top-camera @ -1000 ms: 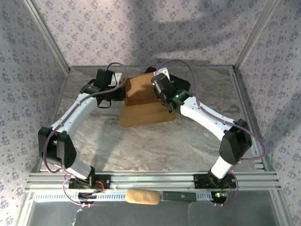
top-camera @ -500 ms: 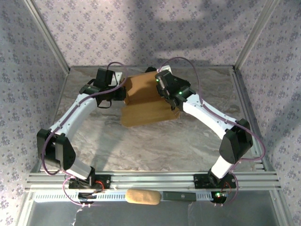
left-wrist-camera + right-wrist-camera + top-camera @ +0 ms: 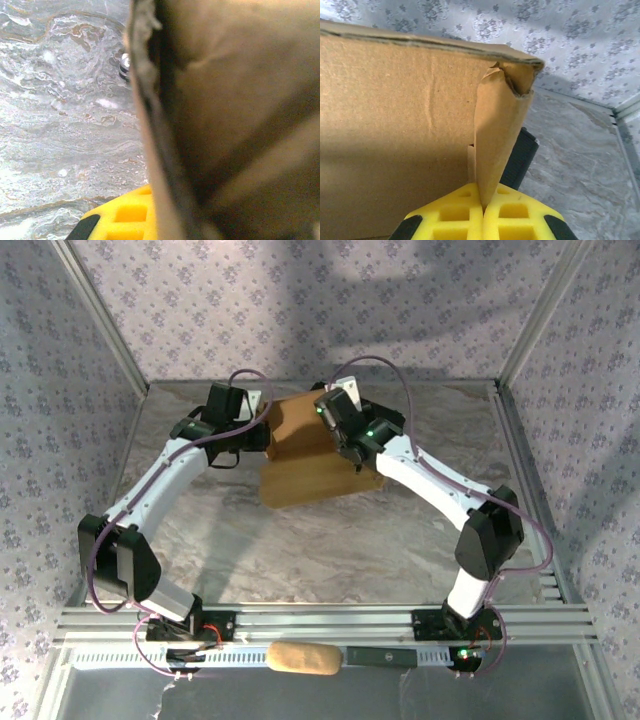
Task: Fold the paper box
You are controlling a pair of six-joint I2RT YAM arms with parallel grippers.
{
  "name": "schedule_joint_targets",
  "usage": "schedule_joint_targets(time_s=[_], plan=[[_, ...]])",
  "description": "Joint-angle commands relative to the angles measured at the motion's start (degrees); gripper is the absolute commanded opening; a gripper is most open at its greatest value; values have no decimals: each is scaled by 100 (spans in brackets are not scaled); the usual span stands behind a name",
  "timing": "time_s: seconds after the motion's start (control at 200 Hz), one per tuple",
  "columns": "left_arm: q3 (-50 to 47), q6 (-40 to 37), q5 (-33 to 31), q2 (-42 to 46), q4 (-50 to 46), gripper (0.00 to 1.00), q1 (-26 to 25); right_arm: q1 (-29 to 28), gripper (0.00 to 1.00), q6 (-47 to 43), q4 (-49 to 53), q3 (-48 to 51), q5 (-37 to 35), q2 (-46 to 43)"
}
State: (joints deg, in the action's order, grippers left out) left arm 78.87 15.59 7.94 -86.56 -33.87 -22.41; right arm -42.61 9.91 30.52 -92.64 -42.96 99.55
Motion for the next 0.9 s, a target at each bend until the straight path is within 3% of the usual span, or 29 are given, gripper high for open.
schedule_joint_targets(time_s=[0.0,0.235,0.695,0.815,0.894], plan=[[317,190,-207,183,21,0,-225,-87,0,458,852,-356,-1007,251],[366,497,-701,120,-7,0,-446,-343,0,1224,1654,-877,-1782,634],[348,857,-839,181,-73,0,-492,-564,0,2024,2486,-1446,-2419,1005],[357,871,-839,189,-96,0,-501,-497,0,1744,2033,-1226,-1850,847],[376,858,-845,179,-140,0,-500,-333,0,1476,1449,-836,-852,477]])
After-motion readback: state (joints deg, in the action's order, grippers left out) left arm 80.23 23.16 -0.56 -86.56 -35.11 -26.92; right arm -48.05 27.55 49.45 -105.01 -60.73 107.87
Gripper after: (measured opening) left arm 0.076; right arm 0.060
